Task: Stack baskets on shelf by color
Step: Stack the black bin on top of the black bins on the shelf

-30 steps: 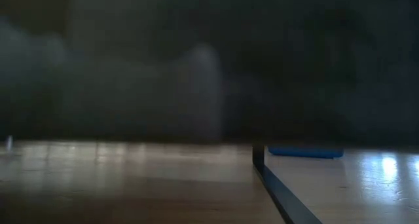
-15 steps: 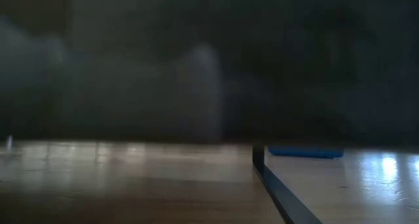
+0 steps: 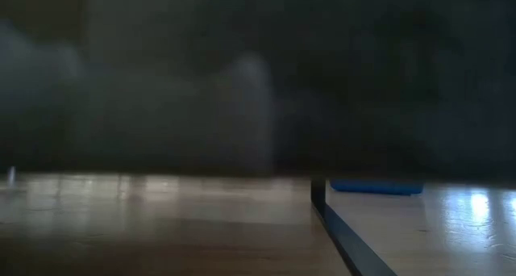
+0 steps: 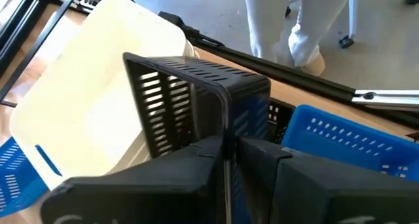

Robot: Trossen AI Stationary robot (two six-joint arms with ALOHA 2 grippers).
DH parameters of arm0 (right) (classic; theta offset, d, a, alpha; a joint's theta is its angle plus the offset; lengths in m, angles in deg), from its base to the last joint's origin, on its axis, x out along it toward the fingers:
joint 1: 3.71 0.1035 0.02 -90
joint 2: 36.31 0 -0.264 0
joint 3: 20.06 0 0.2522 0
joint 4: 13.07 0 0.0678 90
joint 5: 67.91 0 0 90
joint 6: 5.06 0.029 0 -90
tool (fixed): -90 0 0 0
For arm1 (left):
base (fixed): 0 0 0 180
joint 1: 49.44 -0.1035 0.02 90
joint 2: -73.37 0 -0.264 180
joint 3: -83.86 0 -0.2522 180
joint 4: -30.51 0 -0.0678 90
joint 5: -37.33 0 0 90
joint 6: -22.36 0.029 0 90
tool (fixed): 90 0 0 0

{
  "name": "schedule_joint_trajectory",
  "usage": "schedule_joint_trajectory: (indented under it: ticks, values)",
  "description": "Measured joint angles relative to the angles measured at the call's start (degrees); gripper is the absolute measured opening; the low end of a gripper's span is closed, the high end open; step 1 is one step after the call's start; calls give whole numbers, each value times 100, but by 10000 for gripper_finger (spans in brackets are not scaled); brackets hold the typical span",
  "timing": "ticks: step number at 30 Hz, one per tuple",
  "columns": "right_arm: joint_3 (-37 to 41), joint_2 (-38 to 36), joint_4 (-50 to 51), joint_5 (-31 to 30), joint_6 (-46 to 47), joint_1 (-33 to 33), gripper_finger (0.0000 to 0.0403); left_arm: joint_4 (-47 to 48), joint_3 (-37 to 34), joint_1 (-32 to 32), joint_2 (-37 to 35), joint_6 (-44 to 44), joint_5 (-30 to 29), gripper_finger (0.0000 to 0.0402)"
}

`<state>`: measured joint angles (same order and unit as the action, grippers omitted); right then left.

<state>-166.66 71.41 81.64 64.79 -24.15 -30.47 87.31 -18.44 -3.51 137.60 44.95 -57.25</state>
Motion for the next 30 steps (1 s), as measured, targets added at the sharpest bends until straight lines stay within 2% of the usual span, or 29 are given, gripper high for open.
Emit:
schedule_joint_trajectory:
  ticks: [12, 22, 30]
  values:
    - [0, 0, 0, -2, 0, 0, 43, 96, 0, 2, 4, 17, -146, 3]
    - [0, 0, 13, -2, 2, 0, 43, 318, 0, 82, 7, 489, -722, 1]
    - [0, 0, 44, -2, 2, -1, 43, 352, 0, 114, 7, -34, -777, 5]
